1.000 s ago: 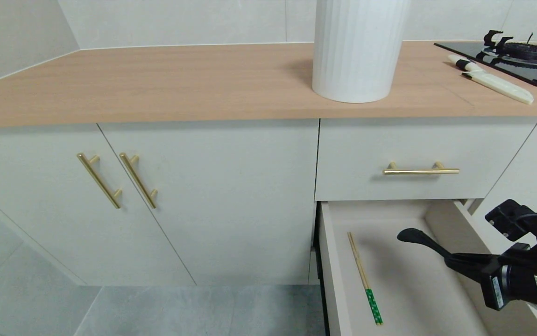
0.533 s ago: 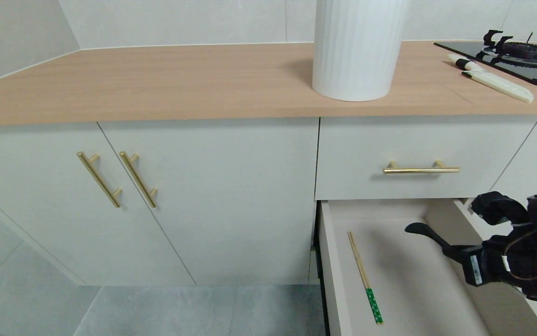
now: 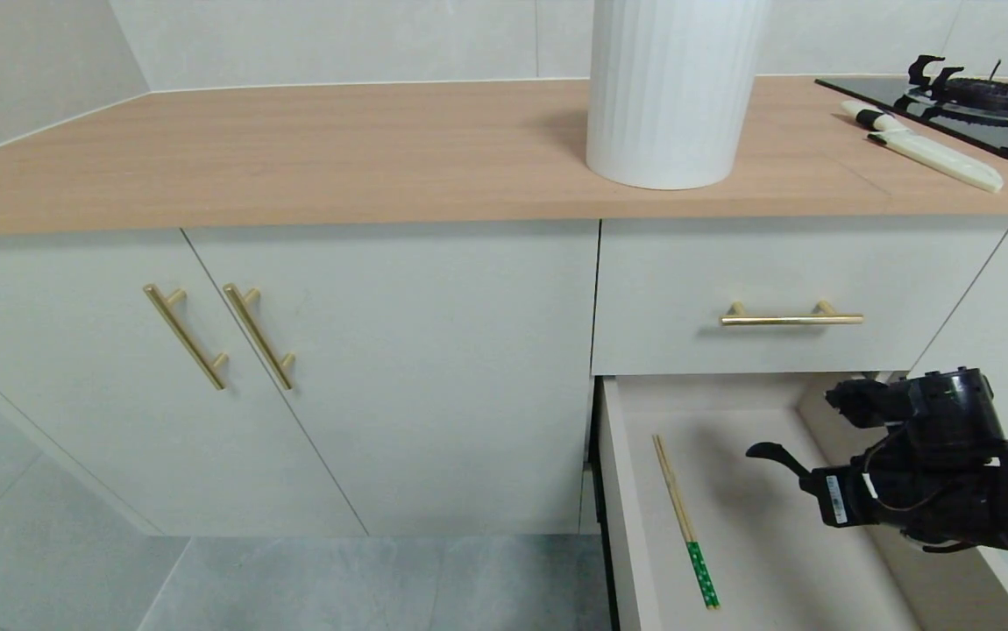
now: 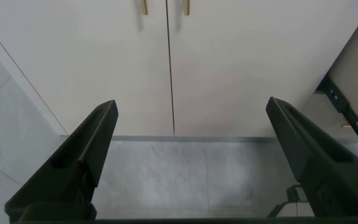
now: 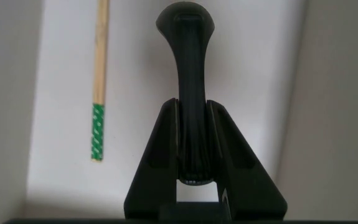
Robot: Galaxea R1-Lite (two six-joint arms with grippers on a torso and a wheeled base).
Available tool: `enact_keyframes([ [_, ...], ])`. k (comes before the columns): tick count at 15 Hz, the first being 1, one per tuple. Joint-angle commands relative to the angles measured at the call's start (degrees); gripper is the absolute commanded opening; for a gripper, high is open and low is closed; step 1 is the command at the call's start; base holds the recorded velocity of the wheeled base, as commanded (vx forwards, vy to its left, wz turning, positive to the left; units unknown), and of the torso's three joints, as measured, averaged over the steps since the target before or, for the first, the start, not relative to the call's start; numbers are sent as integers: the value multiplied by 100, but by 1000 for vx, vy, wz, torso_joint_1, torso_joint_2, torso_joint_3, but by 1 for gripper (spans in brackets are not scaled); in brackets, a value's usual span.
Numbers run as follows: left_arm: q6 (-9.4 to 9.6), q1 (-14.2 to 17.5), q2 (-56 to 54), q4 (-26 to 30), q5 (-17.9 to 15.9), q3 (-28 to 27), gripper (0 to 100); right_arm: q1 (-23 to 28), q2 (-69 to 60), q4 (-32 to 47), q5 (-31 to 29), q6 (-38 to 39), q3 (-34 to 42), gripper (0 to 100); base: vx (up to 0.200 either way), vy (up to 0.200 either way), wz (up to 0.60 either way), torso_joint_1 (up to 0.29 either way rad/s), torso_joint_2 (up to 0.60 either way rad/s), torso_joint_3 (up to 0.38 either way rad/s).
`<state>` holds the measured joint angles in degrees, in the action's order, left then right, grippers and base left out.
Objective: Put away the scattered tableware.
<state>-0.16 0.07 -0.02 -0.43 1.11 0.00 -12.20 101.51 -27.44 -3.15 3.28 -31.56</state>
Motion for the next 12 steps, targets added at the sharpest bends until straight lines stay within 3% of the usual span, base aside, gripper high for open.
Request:
enact_keyframes([
  [1, -2, 1, 2, -1, 3, 0, 100, -1, 466, -104, -11, 6, 10, 0, 0, 0, 0, 0, 0, 0],
  [12, -2, 1, 2, -1, 3, 0, 100, 25, 1837, -1571, -143, 6, 256, 0, 0, 0, 0, 0, 0, 0],
])
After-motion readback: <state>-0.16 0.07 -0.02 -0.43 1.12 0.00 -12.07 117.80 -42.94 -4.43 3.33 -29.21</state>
